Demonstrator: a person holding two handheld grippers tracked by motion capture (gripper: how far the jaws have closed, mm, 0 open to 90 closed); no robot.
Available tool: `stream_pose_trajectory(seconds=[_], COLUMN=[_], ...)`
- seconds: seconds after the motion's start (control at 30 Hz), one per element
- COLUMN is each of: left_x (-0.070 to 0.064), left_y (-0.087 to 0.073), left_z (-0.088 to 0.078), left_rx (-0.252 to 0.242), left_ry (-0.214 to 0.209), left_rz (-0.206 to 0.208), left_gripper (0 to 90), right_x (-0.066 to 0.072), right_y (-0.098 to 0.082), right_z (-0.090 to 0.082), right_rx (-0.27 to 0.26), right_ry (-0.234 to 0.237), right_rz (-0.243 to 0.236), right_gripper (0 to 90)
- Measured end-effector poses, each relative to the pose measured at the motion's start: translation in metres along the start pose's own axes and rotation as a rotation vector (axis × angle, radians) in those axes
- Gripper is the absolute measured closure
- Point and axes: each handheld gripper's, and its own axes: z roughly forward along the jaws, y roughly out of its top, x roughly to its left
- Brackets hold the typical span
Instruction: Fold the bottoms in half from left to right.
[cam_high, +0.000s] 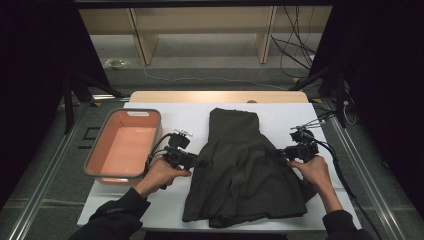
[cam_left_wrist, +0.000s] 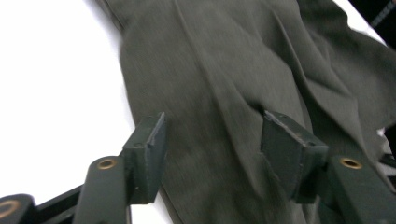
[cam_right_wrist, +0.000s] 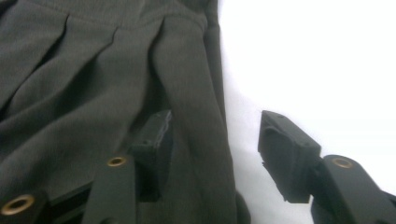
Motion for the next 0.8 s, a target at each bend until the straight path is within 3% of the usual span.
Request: stream_pose_trajectory(seconds=[0.2, 0.33, 0.8], left_x=[0.009, 0.016, 0.032], left_y=[0.016, 0.022, 0.039], left_z=[0.009, 0.019, 0.038], left_rx=[-0.018, -0.006, -0.045], left_ry=[0.022, 0.037, 0.077], left_rz=[-0.033, -0.052, -0.091], left_gripper=[31.8, 28.7, 23.6], right_x=[0.004, 0.004, 0.003], right_y=[0.014, 0.022, 0.029], right_z=[0.015, 0.022, 0.037], right_rx=[0.008, -0.001, 0.001], right_ry=[0.008, 0.01, 0.021], right_rz=[-0.025, -0.02, -0.024], right_gripper=[46.3, 39.9, 26.5])
